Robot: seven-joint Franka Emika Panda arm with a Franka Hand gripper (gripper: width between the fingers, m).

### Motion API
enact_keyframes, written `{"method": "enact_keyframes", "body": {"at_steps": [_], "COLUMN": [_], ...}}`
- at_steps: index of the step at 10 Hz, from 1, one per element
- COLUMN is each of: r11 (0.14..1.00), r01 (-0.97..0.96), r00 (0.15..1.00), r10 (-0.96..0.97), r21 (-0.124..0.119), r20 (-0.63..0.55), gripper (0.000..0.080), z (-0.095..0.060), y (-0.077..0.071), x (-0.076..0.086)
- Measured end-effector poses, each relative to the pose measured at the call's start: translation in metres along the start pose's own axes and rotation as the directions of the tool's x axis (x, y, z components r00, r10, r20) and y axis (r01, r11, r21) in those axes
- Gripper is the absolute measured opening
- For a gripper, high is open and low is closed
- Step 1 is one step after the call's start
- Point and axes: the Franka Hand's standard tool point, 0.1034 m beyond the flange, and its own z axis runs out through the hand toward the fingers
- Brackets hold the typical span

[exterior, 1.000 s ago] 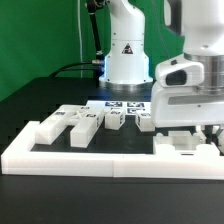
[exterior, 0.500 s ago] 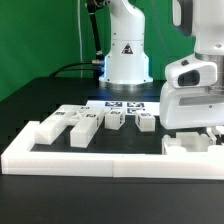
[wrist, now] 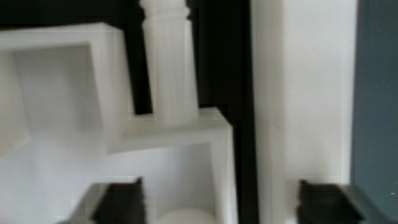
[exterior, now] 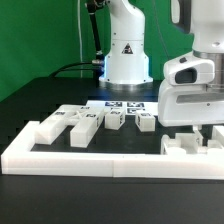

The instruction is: Assemble chair

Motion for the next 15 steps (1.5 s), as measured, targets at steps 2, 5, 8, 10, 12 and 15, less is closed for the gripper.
{"method": "enact_keyframes", "body": {"at_steps": [2,5,8,10,12,15], "r11": [1.0,0.999,0.997,0.995,0.995,0.986], "r01": [-0.01,-0.034,0.049,0.083,0.085,0.152], "r00": [1.0,0.999,0.998,0.996,0.995,0.987], "r10": [0.01,0.034,-0.047,-0.081,-0.082,-0.148], "r21": [0.0,-0.017,-0.051,-0.055,-0.056,-0.065], "r20": [-0.008,0.004,0.042,0.047,0.048,0.067], "gripper": [0.0627,0.0648,0.0649,0.0649,0.0649,0.0649], "z": [-0.02,-0.025,-0.025,-0.025,-0.024,-0.014], "y": [0.006,0.028,0.058,0.064,0.064,0.096], "x": [-0.004,-0.034,-0.064,-0.066,-0.066,-0.089]}}
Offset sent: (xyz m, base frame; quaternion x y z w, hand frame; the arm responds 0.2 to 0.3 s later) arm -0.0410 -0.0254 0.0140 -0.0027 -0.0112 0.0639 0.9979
